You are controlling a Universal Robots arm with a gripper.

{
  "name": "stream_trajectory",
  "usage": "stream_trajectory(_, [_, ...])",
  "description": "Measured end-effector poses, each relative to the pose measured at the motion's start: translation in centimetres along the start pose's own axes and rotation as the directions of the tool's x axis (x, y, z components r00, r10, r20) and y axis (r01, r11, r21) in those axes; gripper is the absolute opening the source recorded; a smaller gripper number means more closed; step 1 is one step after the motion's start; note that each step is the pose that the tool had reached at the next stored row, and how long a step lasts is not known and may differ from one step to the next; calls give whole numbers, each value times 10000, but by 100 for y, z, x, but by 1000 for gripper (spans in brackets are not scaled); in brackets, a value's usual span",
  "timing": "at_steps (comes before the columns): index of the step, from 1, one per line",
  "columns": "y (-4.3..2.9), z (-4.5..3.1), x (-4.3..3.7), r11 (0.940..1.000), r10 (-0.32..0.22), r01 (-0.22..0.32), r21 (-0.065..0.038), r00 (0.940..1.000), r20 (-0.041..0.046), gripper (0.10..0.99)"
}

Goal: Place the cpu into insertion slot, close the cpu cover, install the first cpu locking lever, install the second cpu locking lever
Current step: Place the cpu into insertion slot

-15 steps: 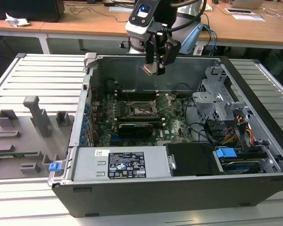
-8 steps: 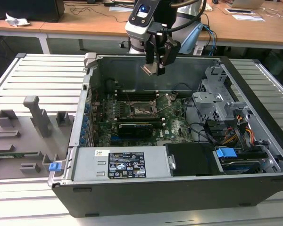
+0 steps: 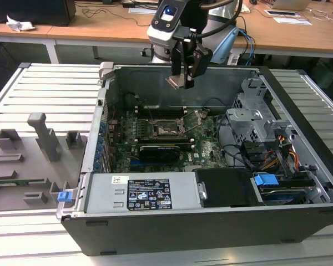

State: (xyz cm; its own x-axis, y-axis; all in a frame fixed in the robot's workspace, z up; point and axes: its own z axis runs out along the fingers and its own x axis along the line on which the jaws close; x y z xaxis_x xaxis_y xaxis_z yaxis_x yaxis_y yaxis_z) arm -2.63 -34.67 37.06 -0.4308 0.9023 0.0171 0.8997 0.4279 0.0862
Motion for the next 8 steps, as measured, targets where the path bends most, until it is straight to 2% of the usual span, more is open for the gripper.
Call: stream_trajectory(8, [-1,12,0,10000,99,-99,-2,10000,9,537])
